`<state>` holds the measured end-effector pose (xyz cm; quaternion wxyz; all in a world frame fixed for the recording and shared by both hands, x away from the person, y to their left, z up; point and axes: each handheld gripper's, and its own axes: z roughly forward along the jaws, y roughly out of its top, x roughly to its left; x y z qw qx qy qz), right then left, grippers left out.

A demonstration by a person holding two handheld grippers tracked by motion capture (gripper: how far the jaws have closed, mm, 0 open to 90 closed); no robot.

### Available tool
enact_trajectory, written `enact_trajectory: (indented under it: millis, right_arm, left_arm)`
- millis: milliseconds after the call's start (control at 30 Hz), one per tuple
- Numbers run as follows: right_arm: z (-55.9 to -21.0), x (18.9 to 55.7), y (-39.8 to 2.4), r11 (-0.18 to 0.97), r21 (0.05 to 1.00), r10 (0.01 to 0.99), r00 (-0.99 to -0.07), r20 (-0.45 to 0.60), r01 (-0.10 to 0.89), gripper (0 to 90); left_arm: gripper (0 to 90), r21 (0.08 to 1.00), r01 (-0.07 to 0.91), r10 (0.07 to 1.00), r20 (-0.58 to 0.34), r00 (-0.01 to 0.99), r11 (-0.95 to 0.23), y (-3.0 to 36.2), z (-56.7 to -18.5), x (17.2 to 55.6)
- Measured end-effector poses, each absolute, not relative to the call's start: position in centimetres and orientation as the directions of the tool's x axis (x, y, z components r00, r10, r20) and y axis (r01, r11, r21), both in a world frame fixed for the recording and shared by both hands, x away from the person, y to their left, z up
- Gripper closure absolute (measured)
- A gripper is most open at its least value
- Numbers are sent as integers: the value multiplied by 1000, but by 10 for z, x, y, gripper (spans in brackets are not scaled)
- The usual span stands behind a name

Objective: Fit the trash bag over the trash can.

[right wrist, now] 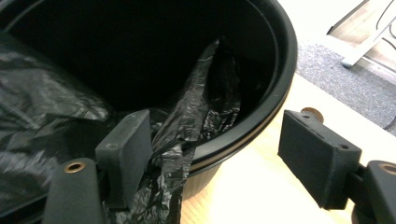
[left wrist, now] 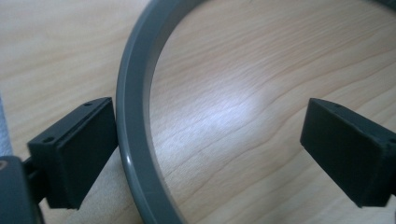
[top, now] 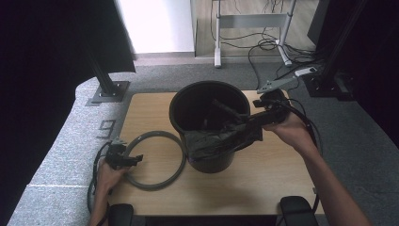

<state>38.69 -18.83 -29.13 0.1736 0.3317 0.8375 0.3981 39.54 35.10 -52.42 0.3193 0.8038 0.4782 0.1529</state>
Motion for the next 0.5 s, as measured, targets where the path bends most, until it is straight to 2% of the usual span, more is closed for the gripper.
enact_trajectory:
  millis: [233, 500]
  right_arm:
    - [-292, 364, -171, 489, 791, 661, -747, -61, 368, 251]
    - [-280, 365, -169, 490, 801, 639, -766, -62, 344, 251]
  left_arm:
    - [43, 677, 637, 831, -68, 553, -369, 342, -500, 390]
    - [60, 697, 584, 771, -70, 633, -416, 326, -464, 387]
